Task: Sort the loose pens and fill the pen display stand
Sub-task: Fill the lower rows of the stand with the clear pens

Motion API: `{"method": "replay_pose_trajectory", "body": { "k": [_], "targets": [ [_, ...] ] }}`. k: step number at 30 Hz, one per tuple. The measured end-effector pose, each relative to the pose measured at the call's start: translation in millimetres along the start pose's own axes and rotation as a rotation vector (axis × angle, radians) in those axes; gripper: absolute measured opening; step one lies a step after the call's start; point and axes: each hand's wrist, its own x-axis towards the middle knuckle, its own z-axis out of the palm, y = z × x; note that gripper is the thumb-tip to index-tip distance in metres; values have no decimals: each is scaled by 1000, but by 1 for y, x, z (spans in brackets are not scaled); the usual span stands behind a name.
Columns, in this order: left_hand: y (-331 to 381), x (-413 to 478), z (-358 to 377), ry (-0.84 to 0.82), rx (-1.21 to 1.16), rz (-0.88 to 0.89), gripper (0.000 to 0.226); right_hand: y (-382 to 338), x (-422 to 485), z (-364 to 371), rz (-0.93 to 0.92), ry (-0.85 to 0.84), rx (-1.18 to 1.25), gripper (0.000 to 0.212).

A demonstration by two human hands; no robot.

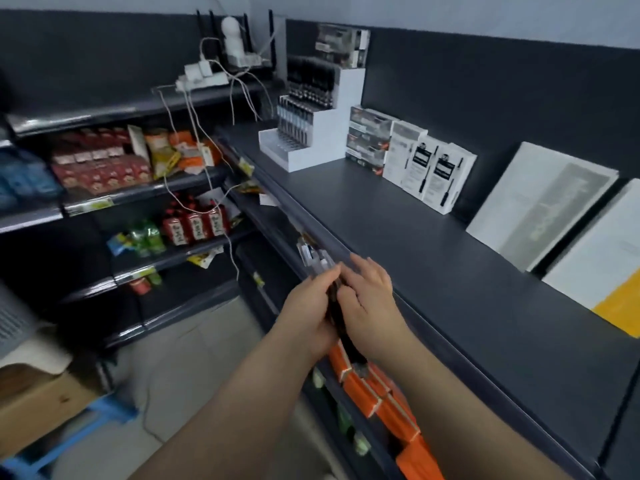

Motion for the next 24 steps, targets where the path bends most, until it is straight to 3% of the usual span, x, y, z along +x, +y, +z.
{"method": "replay_pose_trajectory", "body": {
  "k": [10, 16, 24],
  "targets": [
    [121, 85, -22, 198, -137, 167, 36, -24, 164, 47, 47, -18, 464, 20],
    [174, 130, -50, 251, -212, 220, 32, -45, 238, 83, -46, -78, 408, 22],
    [265, 198, -104, 193, -176, 193, 23, -80, 341, 135, -232, 72, 12, 27]
  ]
}}
